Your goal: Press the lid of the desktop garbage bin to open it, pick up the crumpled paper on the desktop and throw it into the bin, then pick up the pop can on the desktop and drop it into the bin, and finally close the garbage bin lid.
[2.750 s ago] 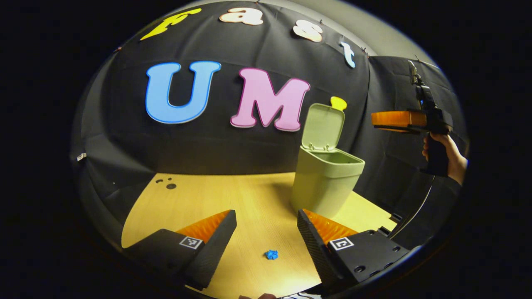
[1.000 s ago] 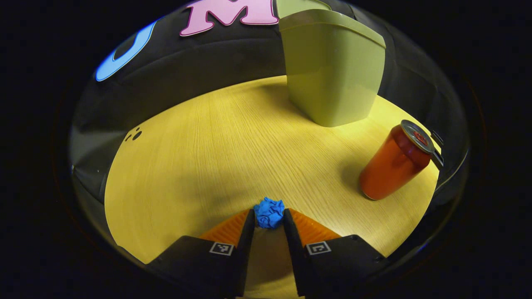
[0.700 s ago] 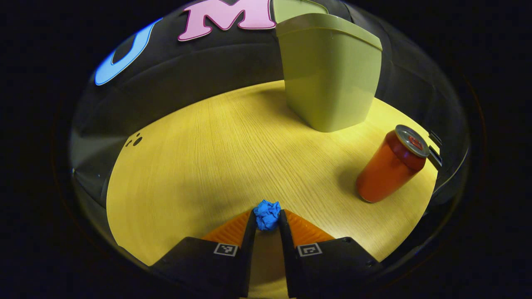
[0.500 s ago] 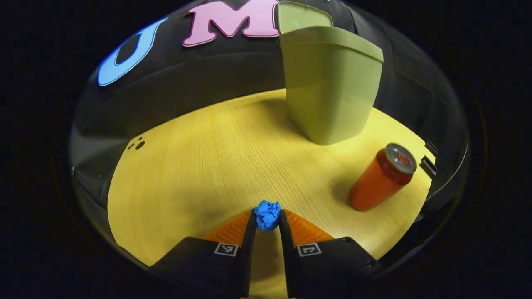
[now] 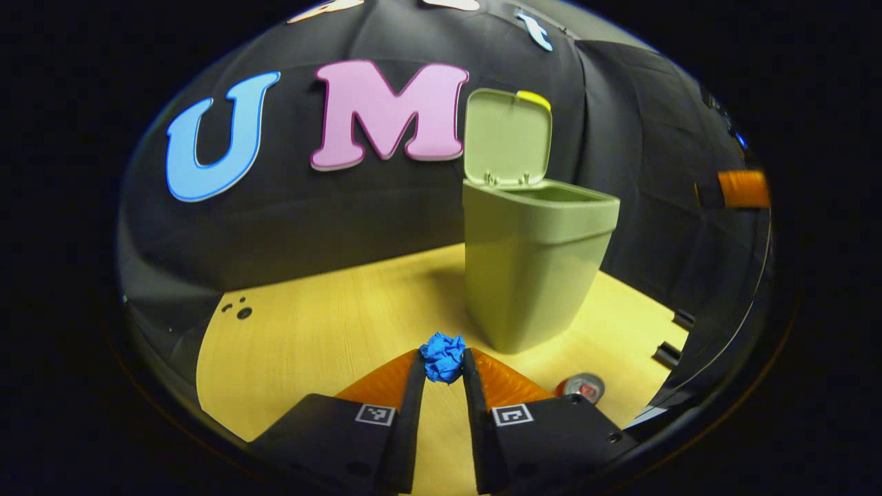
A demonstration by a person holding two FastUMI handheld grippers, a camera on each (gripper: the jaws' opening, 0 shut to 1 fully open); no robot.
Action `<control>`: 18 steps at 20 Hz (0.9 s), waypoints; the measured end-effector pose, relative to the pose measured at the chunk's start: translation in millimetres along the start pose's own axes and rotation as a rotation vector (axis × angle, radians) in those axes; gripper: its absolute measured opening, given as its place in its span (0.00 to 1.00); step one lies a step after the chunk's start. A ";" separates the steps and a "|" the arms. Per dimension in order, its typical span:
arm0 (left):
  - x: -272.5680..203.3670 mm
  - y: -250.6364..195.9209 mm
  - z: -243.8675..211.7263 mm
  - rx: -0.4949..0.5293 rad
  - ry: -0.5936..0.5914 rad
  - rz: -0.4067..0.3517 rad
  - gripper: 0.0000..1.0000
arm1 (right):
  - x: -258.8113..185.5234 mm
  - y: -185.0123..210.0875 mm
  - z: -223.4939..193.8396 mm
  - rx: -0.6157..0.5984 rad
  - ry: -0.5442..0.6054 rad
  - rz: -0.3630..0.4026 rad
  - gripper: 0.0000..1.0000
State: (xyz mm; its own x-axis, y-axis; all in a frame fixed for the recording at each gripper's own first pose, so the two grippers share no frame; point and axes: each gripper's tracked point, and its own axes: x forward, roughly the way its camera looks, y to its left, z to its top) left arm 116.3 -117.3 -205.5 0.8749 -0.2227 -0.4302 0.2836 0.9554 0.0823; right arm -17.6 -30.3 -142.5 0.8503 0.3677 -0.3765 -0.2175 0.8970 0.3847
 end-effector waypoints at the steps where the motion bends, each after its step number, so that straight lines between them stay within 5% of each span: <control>1: -1.0 -6.4 16.5 -0.011 -0.029 -0.023 0.37 | 0.6 0.5 -0.8 -0.002 0.003 -0.002 0.84; 10: 12.6 -57.4 139.7 0.003 -0.230 -0.192 0.37 | -5.1 -5.7 -6.7 0.011 0.013 -0.033 0.83; 18: 57.0 -91.9 165.0 0.086 -0.231 -0.265 0.36 | -14.0 -17.9 -0.4 0.034 -0.010 -0.095 0.84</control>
State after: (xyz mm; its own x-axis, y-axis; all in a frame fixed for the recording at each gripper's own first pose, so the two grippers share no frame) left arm 204.9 -249.8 -89.2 0.8292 -0.5082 -0.2329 0.5362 0.8408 0.0745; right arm -25.8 -51.3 -144.5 0.8711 0.2785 -0.4044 -0.1190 0.9188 0.3764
